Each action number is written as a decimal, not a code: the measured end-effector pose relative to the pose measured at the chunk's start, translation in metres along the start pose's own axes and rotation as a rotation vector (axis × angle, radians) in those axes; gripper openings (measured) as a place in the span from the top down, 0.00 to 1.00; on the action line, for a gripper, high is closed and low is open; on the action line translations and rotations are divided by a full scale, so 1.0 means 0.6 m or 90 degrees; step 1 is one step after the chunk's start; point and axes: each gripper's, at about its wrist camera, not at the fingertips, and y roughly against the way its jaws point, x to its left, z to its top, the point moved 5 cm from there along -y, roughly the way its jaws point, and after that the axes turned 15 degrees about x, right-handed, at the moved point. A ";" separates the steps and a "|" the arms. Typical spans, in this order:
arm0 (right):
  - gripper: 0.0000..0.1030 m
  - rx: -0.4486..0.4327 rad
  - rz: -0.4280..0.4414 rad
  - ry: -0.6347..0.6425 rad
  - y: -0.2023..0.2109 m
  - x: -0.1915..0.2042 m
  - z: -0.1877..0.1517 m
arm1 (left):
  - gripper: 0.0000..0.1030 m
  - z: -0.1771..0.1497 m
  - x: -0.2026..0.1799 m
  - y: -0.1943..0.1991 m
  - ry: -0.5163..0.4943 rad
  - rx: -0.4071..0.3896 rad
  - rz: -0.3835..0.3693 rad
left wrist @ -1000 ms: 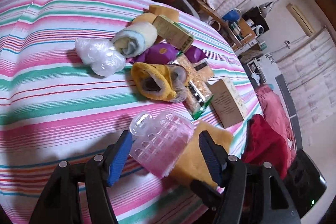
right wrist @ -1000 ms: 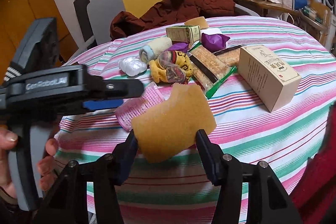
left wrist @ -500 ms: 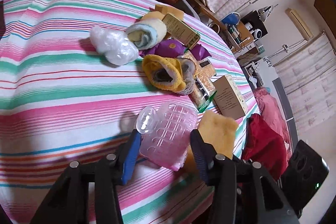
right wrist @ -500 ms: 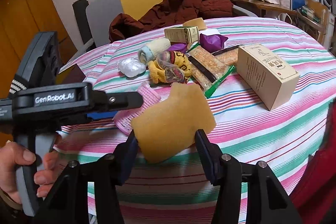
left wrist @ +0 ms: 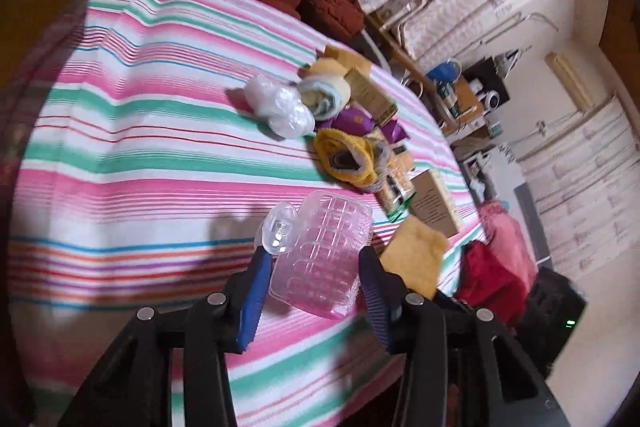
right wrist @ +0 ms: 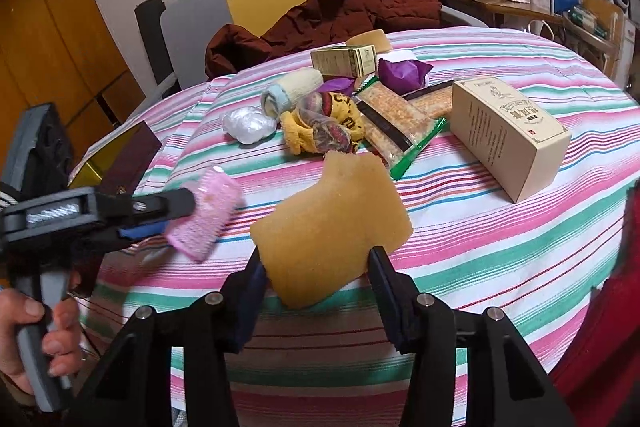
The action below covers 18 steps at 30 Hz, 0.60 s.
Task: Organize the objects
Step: 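Lower the pink container into the gold tray with the left tool while the right tool releases the sponge there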
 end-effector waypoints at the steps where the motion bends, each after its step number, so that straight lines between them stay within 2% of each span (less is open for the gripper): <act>1: 0.51 -0.001 -0.002 0.001 0.001 0.001 -0.001 | 0.56 -0.003 0.001 0.011 0.002 -0.009 -0.008; 5: 0.51 -0.002 -0.004 -0.006 0.002 0.002 -0.001 | 0.56 -0.011 0.002 0.055 0.007 -0.045 -0.029; 9: 0.52 -0.008 -0.005 -0.015 0.006 0.004 0.001 | 0.56 -0.019 0.009 0.102 0.013 -0.084 -0.027; 18: 0.56 -0.015 0.012 -0.013 0.018 0.024 0.006 | 0.56 -0.034 0.057 0.231 0.002 -0.197 0.073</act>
